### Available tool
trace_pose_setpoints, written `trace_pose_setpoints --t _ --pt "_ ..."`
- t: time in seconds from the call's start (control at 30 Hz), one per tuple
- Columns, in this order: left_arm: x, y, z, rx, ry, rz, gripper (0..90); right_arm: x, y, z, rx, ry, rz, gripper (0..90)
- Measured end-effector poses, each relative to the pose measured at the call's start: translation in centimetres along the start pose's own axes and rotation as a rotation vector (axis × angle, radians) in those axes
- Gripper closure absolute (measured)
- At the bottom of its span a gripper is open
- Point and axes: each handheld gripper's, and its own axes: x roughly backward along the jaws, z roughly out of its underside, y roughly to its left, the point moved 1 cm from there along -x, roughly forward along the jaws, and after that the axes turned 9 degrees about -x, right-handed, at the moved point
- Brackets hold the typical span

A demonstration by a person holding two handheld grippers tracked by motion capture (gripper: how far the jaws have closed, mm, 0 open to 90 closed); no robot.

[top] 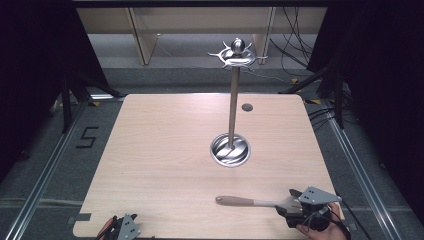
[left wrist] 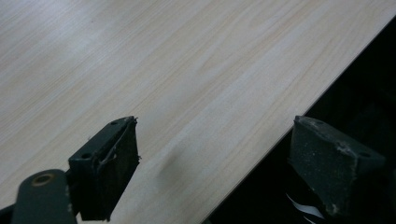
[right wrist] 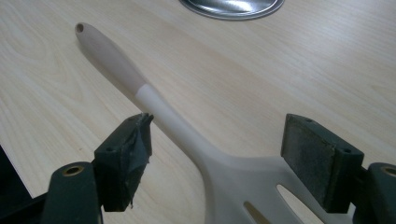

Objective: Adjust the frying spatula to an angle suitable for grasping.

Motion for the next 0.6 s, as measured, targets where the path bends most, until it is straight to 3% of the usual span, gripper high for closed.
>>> trace_pose_setpoints --t 0.17,0.2,0.3,0.33,0.43,0.5,0.57,0.6 --pt "0.0 0.0 0.0 0.002 -0.001 0.001 15.0 0.0 0.1 -0.1 0.017 -0.004 0.003 25.6" --pt "0.0 -0.1 0.0 0.008 -0.003 0.002 15.0 0.0 0.4 -0.1 -0.010 0.005 0.003 25.7" --pt "-0.1 -0.1 0.0 0.006 -0.002 0.002 15.0 0.0 0.4 -0.2 -0.003 0.011 -0.004 25.9" --pt "-0.2 -0.1 0.0 0.031 -0.005 -0.010 15.0 -0.1 0.1 -0.4 0.029 0.002 0.004 25.9" --pt "-0.2 -0.1 -0.1 0.017 -0.007 0.004 15.0 -0.2 0.2 -0.6 0.028 0.007 -0.002 26.2" --pt "-0.2 -0.1 0.0 0.017 -0.005 0.003 15.0 -0.2 0.2 -1.0 0.058 0.012 -0.004 26.9" --pt "-0.1 0.0 -0.1 0.014 0.001 -0.001 15.0 -0.2 0.5 -1.3 0.045 0.028 -0.009 27.2" --pt "-0.2 -0.1 0.0 0.024 -0.006 0.001 15.0 -0.3 0.3 -1.8 0.101 0.029 -0.016 28.5"
